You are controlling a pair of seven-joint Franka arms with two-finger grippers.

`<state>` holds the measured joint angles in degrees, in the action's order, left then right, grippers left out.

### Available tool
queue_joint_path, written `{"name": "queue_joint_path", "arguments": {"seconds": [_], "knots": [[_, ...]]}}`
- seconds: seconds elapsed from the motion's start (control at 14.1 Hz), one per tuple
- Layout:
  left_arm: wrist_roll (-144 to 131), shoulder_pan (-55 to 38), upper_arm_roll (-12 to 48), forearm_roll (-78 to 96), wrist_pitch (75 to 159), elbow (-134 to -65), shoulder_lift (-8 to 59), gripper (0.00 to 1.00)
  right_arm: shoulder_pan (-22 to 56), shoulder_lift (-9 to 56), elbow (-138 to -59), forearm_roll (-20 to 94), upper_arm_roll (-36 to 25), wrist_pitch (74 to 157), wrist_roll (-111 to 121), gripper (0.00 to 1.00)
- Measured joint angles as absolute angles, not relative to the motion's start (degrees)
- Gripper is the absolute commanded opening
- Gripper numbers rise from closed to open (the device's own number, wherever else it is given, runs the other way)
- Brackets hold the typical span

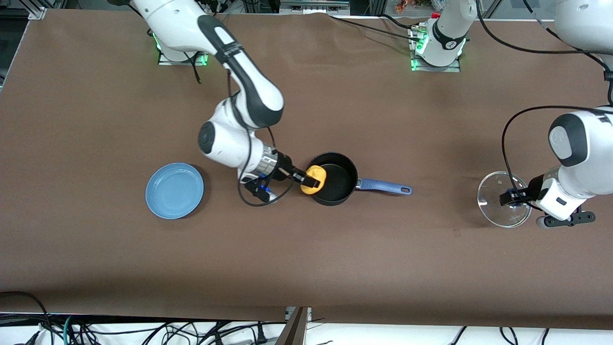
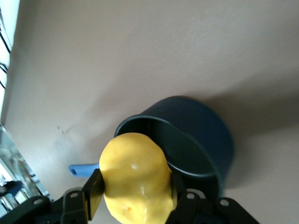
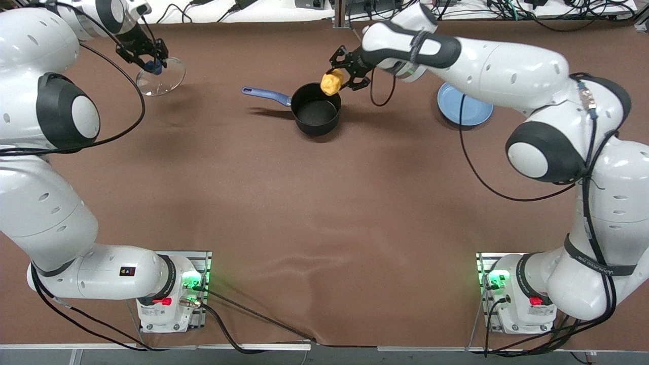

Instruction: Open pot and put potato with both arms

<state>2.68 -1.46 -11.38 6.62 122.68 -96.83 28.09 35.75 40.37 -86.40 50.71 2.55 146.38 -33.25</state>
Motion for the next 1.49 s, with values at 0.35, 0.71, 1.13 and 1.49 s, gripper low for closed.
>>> {"name": "queue_joint_path", "arguments": {"seconds": [0.35,0.71,1.13,1.49], "knots": [[2.5,0.1,-12.6,9.5,128.8,-100.9,32.6,0.55,37.0,41.0,-86.0,51.7,2.3,149.2,-33.9,1.00],[2.5,0.8,-12.7,9.5,132.3,-102.2,35.2,1.00,37.0,39.3,-86.6,51.6,0.7,149.2,-33.8,1.00],[3.8,0.8,-12.6,9.5,125.3,-97.2,32.6,1.00,36.7,29.5,-93.9,41.9,-8.7,139.2,-29.9,1.00],[3.9,0.2,-12.0,9.4,99.4,-80.6,23.7,1.00,36.7,18.5,-93.7,29.3,-17.9,117.4,-22.7,1.00]]}}
